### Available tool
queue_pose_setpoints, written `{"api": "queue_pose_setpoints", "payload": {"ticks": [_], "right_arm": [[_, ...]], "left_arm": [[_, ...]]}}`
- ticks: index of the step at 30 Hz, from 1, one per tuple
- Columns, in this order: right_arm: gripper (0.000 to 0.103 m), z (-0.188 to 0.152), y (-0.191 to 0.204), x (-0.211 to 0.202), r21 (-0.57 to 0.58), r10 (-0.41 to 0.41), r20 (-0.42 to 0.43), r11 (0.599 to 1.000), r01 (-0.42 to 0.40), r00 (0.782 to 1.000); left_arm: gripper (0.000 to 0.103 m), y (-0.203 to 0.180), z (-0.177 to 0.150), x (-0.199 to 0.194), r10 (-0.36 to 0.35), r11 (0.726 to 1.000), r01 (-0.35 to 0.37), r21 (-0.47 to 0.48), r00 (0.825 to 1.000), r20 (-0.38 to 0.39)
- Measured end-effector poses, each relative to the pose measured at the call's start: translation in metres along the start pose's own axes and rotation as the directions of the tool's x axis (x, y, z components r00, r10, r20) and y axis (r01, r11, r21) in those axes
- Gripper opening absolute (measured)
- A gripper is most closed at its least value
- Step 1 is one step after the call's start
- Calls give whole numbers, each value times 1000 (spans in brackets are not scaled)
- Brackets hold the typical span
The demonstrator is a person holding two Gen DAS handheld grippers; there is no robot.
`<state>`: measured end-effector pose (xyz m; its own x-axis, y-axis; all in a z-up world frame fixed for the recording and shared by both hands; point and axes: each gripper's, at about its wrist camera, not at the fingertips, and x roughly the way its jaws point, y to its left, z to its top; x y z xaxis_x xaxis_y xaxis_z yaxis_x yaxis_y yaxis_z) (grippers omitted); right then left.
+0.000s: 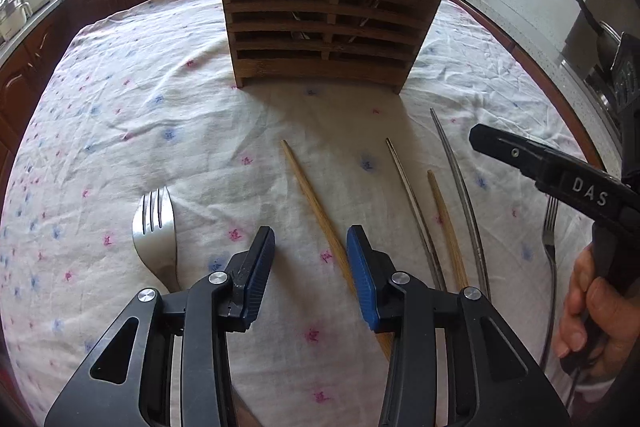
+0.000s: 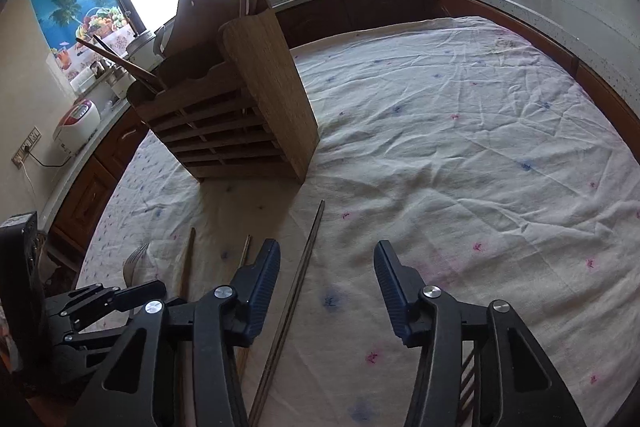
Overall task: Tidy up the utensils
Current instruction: 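Grasp a wooden chopstick with the left tool while the right tool grasps a steel chopstick, then lift both chopsticks and carry them above the wooden holder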
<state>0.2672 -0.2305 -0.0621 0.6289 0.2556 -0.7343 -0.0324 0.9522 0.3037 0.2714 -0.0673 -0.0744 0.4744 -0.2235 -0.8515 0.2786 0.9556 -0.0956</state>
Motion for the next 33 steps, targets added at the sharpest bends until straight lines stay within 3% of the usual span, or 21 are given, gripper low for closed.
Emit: {"api": "queue_pose_setpoints", "payload": {"ticks": [4,7,11,13,15,21,26,33], "right_arm": [[35,8,9,26,-45,-37,-49,998,35,998],[33,13,23,36,-131,-107,-45,986,101,993],[30,10,33,39,-202,-157,-30,968,148,987],[19,6,35,36,-221,-160,-16,963,152,987],[9,3,34,33,-221,-155,-14,964,148,988],[4,6,16,24,-76,-4,-53,997,0,999],[4,4,9,-8,-26,87,-16,996,-87,996],[4,5,18,-61,-29,154,75,988,-152,985]], "left_arm": [[37,4,10,6,2,1000,-2,-19,1000,0],[37,1,18,11,23,1000,-23,-12,1000,4],[21,-12,24,19,85,996,-86,39,996,31],[11,-14,24,19,80,995,-83,49,996,45],[10,-14,24,19,78,995,-81,50,996,51],[5,5,19,6,13,1000,-13,-13,999,47],[4,19,10,-23,-52,996,58,-64,995,88],[4,30,1,-79,-104,987,123,-99,977,186]]}}
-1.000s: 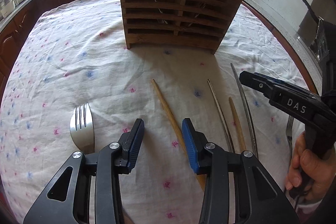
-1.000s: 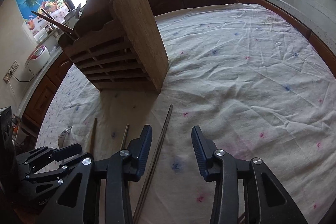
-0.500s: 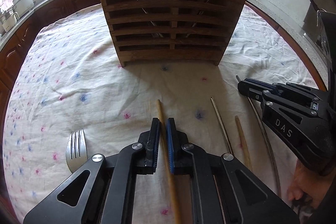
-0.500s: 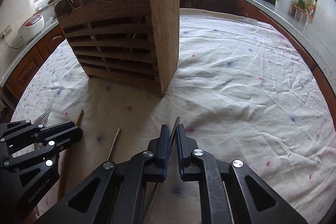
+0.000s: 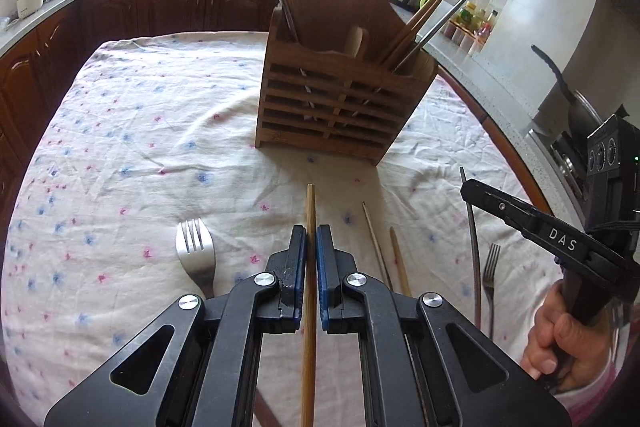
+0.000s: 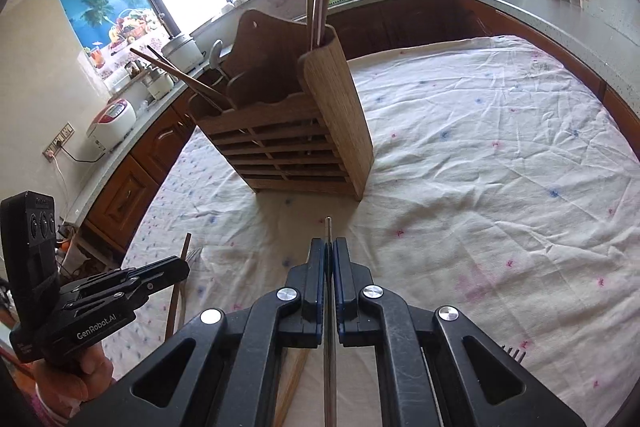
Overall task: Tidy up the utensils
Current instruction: 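Lift both chopsticks and carry them above the wooden holder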
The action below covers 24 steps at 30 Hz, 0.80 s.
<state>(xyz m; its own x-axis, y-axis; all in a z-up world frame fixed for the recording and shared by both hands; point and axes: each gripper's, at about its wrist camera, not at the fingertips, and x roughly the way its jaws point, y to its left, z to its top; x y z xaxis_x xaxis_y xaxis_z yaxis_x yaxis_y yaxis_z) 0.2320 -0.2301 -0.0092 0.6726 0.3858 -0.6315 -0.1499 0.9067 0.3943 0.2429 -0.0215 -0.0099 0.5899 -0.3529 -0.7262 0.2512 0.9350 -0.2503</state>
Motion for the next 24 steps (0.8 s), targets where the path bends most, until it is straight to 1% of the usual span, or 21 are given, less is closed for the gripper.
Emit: {"api": "queue_pose_setpoints", "payload": {"ticks": [6,13,19,24], "right_arm": [[4,11,15,-39,-28,9,92,1000,-6,996],[4,22,29,-76,-56,24,183,998,-14,983],[4,30,37,-99,-76,27,240,997,-9,970],[4,38,39,-108,-83,31,270,997,-9,962]], "left_arm": [[4,-7,3,-47,-30,1000,29,8,996,87],[4,-9,10,-89,-63,998,61,18,983,170],[4,-9,17,-113,-71,997,67,26,971,229],[4,-8,24,-122,-66,998,62,21,963,263]]}}
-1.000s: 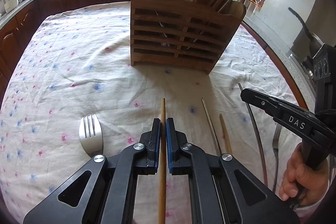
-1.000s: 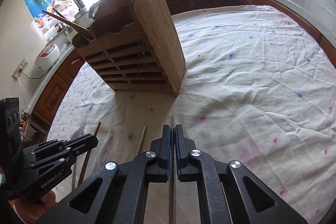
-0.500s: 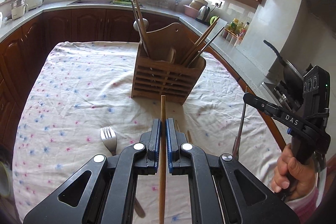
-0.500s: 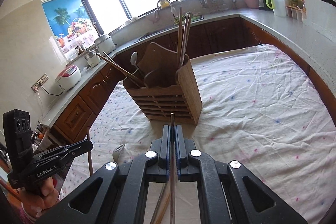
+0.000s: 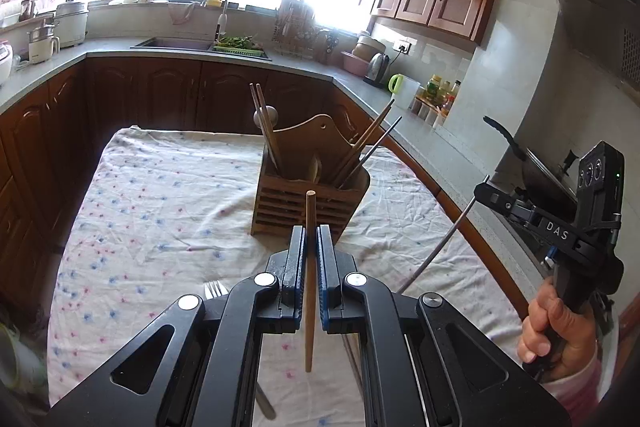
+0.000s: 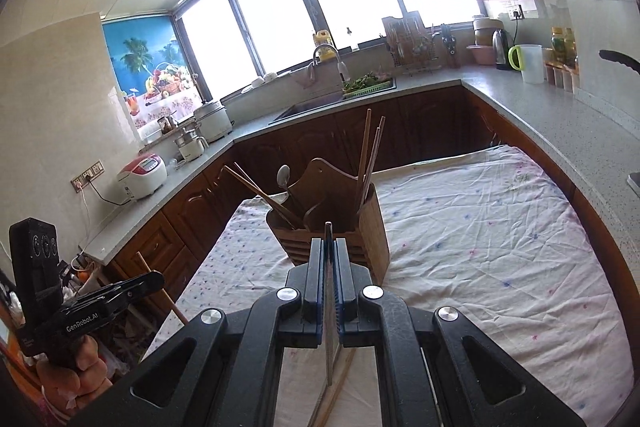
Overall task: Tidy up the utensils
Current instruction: 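Lift both chopsticks and carry them above the wooden holder, then lower both chopsticks into the wooden holder and open both tools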
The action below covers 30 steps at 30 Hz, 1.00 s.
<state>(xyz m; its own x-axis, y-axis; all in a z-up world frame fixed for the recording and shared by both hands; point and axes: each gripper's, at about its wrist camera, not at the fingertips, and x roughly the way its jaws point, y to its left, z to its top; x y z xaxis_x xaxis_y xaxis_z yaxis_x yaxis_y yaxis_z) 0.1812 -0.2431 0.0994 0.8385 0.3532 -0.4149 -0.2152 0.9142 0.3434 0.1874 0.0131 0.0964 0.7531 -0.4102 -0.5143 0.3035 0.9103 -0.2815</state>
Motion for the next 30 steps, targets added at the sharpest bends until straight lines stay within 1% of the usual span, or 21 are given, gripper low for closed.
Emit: {"api": "queue_pose_setpoints", "payload": {"ticks": [12,19,24,30], "right_arm": [[4,18,1,3,-9,3,41,1000,-2,999],[4,37,1,10,-11,-2,75,1000,3,997],[4,62,3,13,-18,-6,133,1000,8,991],[4,92,5,18,-10,-20,222,1000,22,975]], "left_arm": [[4,5,26,-3,15,1000,-15,-12,998,66],[4,10,54,0,20,1000,-17,-25,992,122],[4,9,82,2,26,1000,-23,-18,982,186],[4,11,119,8,25,999,-12,-50,962,272]]}}
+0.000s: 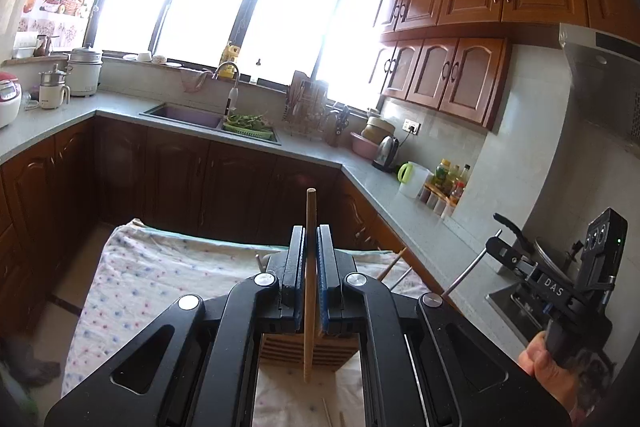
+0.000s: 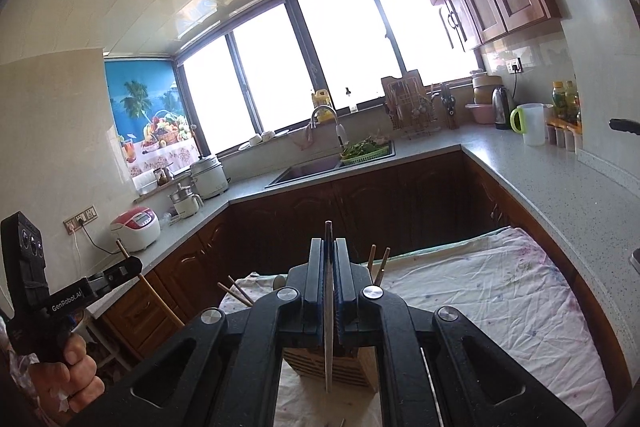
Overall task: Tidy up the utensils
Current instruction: 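Lower both chopsticks into the wooden holder and open both tools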
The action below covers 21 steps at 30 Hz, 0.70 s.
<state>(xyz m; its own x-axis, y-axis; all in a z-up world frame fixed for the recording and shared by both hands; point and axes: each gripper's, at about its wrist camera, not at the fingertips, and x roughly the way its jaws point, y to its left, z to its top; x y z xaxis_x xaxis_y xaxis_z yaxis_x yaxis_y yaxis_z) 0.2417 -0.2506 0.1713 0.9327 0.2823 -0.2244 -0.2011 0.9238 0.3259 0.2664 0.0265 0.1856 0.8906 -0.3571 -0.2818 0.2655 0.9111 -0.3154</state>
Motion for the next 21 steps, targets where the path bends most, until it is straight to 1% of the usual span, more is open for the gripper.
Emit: {"api": "queue_pose_setpoints", "payload": {"ticks": [5,9,11,15,21], "right_arm": [[4,15,-2,19,7,-15,38,1000,14,999],[4,13,-3,37,-6,-30,31,1000,30,999],[4,6,-2,45,-25,-44,20,999,44,999],[4,-13,-3,57,-45,-64,0,997,63,998],[4,-37,-12,69,-22,-70,-38,997,69,997]], "left_arm": [[4,-1,18,19,24,1000,-23,-14,998,65],[4,-2,18,41,45,999,-45,-13,996,79],[4,0,11,52,52,999,-51,-13,996,74],[4,7,-13,67,64,998,-63,-21,997,54],[4,17,-45,82,84,995,-83,-48,996,10]]}}
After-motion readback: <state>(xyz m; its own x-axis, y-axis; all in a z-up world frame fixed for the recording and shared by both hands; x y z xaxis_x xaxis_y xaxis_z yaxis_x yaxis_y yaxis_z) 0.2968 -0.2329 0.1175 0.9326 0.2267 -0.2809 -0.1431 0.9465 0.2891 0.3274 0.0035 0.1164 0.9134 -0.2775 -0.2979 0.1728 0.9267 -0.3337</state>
